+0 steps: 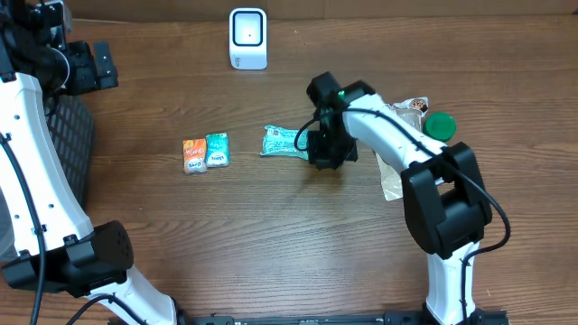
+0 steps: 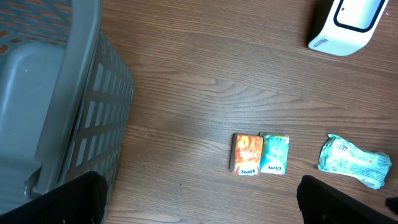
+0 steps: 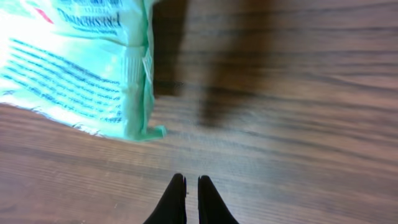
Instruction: Scan the item barcode
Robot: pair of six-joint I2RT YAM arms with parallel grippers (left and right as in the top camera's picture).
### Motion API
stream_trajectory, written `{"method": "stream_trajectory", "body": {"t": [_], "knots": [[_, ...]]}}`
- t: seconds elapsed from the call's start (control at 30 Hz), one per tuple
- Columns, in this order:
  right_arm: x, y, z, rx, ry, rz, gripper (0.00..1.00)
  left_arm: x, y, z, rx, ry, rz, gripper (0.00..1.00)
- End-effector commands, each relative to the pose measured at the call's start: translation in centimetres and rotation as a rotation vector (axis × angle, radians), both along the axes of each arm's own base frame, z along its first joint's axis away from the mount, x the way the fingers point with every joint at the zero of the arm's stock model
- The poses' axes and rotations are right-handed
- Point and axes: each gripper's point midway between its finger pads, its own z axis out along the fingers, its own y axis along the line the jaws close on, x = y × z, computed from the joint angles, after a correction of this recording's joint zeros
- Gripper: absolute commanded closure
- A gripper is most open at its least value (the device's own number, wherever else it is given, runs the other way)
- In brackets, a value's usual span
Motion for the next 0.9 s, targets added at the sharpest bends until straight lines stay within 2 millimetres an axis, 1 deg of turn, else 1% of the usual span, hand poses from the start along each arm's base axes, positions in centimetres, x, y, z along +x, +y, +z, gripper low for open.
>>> {"method": "stream_trajectory", "body": {"t": [0.0,0.07,0.17,0.27,0.4,0.5,0.73,0.87], "knots": [[2.7,-0.7,5.0,0.078,-0.106,0.004,0.82,-0.2,-0.1,1.2,0.012,-0.035,-0.015,0.01],[3.2,-1.0,5.4,0.104,-0.12,0.013,0.68,-0.2,-0.1,1.3,0.012,-0.036,-0.015,0.01],[4.2,-2.0,5.2,0.121,-0.132,-0.003,0.51,-0.2,-0.1,1.3,0.012,-0.036,-0.015,0.0],[4.9,-2.2,5.2,0.164,-0.138,-0.026,0.41,-0.2,-0.1,1.3,0.012,-0.036,-0.015,0.0],[5.7,-1.4,5.7,0.251,-0.151,-0.034,0.26,-0.2,-0.1,1.3,0.012,-0.036,-0.015,0.0],[5.8,-1.2,5.8,0.263,-0.154,-0.037,0.22,-0.2,-0.1,1.3,0.012,-0.036,-0.015,0.0],[5.9,-1.5,5.2,0.242,-0.153,-0.038,0.21,-0.2,-0.1,1.3,0.012,-0.036,-0.015,0.01],[5.4,-1.6,5.0,0.234,-0.13,-0.038,0.21,-0.2,-0.1,1.3,0.012,-0.036,-0.015,0.0]]}}
